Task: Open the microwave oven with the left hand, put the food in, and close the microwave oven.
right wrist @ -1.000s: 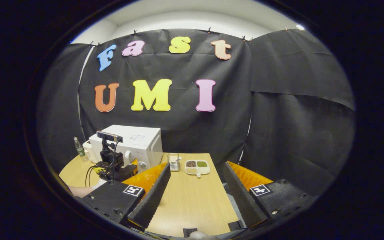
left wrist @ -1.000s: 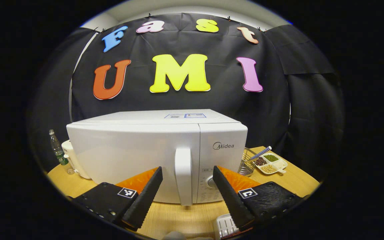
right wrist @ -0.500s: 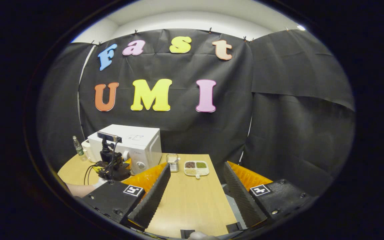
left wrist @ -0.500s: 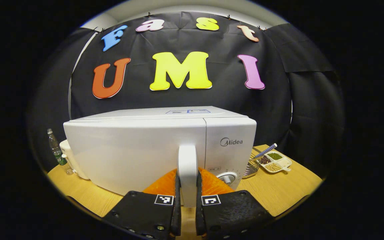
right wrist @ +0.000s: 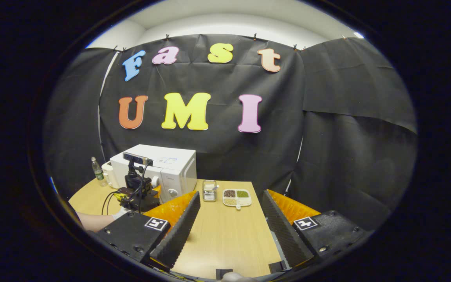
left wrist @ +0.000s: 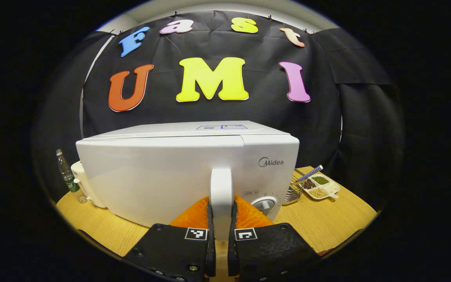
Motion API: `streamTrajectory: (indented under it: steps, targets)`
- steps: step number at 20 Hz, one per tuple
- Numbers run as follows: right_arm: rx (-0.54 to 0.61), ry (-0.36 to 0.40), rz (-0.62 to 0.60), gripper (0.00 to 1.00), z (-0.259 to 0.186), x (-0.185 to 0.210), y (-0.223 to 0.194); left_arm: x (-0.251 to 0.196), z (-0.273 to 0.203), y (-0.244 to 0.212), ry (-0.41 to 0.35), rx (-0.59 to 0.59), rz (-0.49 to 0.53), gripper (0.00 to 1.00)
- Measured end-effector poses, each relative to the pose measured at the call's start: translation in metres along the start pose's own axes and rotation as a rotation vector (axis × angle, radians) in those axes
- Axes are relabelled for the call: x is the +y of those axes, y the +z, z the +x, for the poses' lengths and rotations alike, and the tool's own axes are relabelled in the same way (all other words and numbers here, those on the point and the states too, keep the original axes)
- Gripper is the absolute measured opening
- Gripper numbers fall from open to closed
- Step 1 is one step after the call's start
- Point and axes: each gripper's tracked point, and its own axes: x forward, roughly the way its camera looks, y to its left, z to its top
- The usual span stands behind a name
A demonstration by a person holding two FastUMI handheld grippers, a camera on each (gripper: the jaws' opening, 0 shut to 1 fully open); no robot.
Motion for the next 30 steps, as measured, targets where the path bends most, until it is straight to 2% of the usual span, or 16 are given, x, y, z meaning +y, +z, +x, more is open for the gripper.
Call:
streamTrajectory:
  steps: [1,2,4,5,6,7,8,9,11,12,21,24,25,26,27,30]
  targets:
    - [0.003,0.003,-0.002,1.0,-0.001,0.002,0.0,0.003,-0.016,-0.002,-0.004,-0.004,0.014,0.11]
    - [0.003,0.011,0.001,0.93,-0.002,0.006,-0.002,0.007,-0.03,-0.003,-0.003,-0.015,0.007,0.11]
    - [0.0,0.024,0.009,0.93,-0.004,0.015,-0.002,0.017,-0.06,-0.013,-0.01,0.008,-0.011,0.11]
    - [-0.002,0.03,0.016,1.0,-0.006,0.019,-0.004,0.022,-0.072,-0.014,-0.006,0.01,-0.007,0.11]
    - [-0.001,0.039,0.023,0.93,-0.008,0.025,-0.006,0.033,-0.083,-0.018,0.015,0.015,0.007,0.14]
    - [0.001,0.046,0.03,1.0,-0.009,0.03,-0.008,0.049,-0.091,-0.018,0.051,0.005,0.031,0.31]
    - [0.005,0.053,0.033,0.93,-0.011,0.034,-0.011,0.063,-0.097,-0.019,0.079,0.008,0.046,0.42]
    - [0.006,0.061,0.036,1.0,-0.014,0.039,-0.012,0.065,-0.102,-0.022,0.054,0.018,0.029,0.96]
    - [0.007,0.07,0.042,0.92,-0.019,0.046,-0.014,0.07,-0.113,-0.026,0.037,0.036,0.012,0.97]
    - [0.008,0.071,0.037,1.0,-0.021,0.05,-0.016,0.073,-0.119,-0.025,0.042,0.034,0.03,0.97]
    - [0.012,0.133,0.039,1.0,-0.038,0.099,-0.025,0.121,-0.185,-0.026,0.056,0.025,0.078,0.97]
    - [0.01,0.161,0.033,1.0,-0.044,0.121,-0.029,0.151,-0.21,-0.033,0.086,0.034,0.087,0.96]
    - [0.013,0.166,0.031,0.93,-0.045,0.127,-0.031,0.161,-0.218,-0.035,0.097,0.036,0.09,0.97]
    - [0.014,0.172,0.029,0.93,-0.046,0.133,-0.035,0.171,-0.225,-0.037,0.109,0.04,0.094,0.97]
    - [0.018,0.177,0.028,1.0,-0.048,0.139,-0.038,0.182,-0.233,-0.039,0.121,0.044,0.095,0.97]
    - [0.033,0.187,0.025,1.0,-0.05,0.153,-0.05,0.218,-0.252,-0.045,0.176,0.06,0.094,0.97]
